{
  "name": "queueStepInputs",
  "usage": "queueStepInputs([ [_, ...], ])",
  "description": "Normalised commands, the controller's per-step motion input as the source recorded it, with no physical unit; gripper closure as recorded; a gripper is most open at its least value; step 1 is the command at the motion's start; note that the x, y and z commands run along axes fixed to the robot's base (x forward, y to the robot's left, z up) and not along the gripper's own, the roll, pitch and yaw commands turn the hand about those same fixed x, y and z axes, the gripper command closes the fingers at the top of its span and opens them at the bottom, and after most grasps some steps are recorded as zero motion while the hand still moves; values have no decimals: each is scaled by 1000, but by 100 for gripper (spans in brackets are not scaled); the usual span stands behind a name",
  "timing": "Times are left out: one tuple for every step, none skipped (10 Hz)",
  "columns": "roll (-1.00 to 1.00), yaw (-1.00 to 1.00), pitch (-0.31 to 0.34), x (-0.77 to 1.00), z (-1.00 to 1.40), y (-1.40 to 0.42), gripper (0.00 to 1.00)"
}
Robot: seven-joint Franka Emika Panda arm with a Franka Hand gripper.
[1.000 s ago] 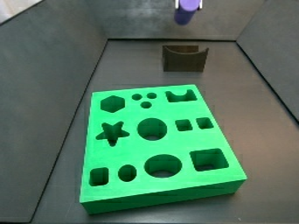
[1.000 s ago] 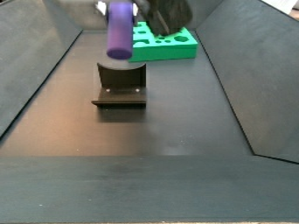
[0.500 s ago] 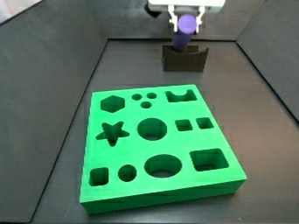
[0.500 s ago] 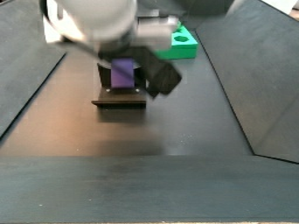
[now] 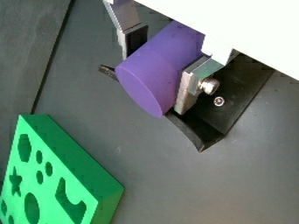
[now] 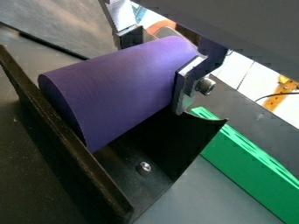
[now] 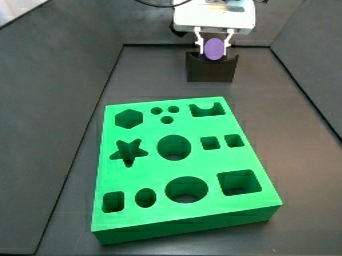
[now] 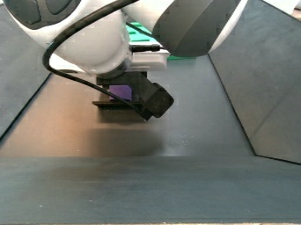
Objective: Pick up the round object. Move up. Place the round object on the fixture. Regrasp the round object. Move to above the board. Insert the round object.
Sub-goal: Place the round object on the fixture, then regrasp the round object.
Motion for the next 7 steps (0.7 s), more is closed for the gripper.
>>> queueStepInputs([
  [-111,-104,-47,72,-395,89,100],
  [-111,-80,-47,72,-395,89,100],
  [-111,-66,-47,72,-395,89,100],
  [0,0,0,0,-167,-500,100],
  [0,0,0,0,0,0,0],
  [33,-39,0,0,1000,0,0],
  [34,-32,5,-6,1000,0,0],
])
